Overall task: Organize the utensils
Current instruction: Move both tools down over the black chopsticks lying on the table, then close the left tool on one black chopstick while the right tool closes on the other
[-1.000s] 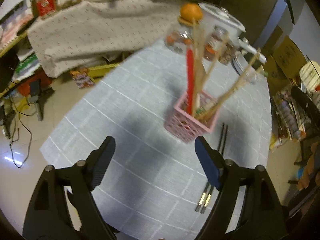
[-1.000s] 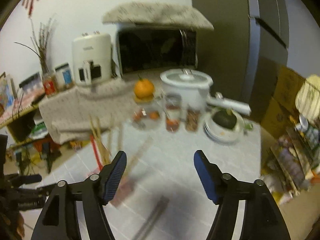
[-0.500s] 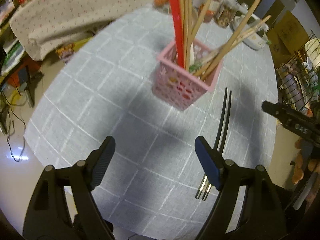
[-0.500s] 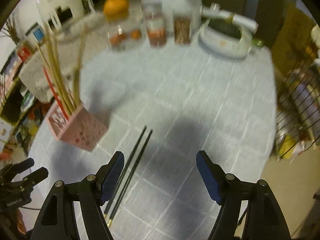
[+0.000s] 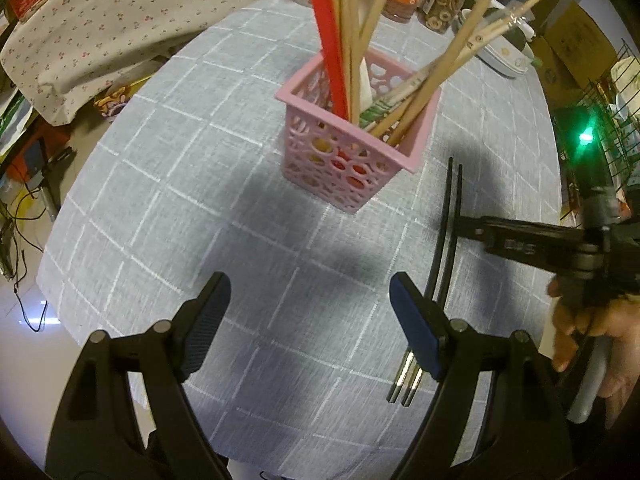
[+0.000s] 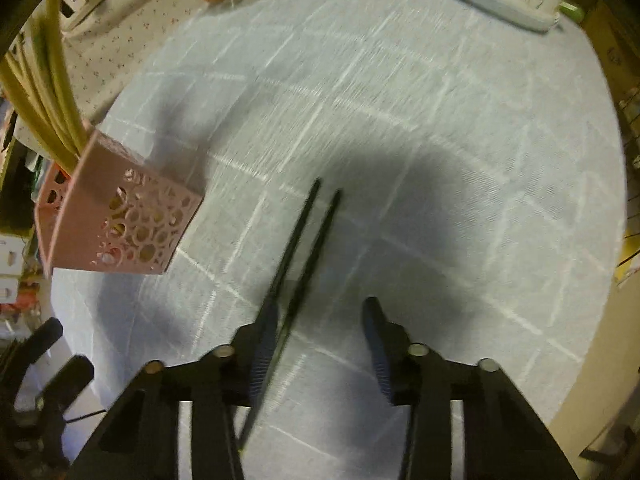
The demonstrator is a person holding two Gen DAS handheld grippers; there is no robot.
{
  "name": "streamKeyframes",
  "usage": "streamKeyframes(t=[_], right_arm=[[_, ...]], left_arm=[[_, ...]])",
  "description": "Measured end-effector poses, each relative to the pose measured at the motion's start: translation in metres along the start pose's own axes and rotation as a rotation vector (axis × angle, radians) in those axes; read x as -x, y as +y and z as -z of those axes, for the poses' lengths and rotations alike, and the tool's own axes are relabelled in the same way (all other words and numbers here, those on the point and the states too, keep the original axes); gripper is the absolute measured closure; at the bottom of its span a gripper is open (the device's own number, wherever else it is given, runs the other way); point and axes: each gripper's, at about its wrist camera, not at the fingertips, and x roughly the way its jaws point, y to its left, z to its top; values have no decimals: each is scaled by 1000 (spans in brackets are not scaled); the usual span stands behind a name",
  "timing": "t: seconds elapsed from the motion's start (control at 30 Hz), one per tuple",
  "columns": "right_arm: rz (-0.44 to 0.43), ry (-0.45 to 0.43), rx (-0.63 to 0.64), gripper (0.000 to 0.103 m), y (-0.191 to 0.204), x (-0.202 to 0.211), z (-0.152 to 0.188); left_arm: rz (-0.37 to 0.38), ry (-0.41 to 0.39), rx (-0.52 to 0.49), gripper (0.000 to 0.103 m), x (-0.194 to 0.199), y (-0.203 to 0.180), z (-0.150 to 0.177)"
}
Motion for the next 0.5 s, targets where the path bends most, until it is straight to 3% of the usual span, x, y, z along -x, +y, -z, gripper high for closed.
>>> streamKeyframes(t=[0.23,0.3,0.4,0.5], right_arm=[[145,-41,90,73,25,-4,7],[172,-46,122,81,28,-4,11],[112,-27,97,93,17,-1,13],[29,8,34,97,-5,4,18]], left_arm=[[9,-6,-22,21,1,-2,3],[7,-6,-28,21,2,-4,4],[13,-11,-36,21,4,-7,6],[30,-17,-53,21,6,-13,8]])
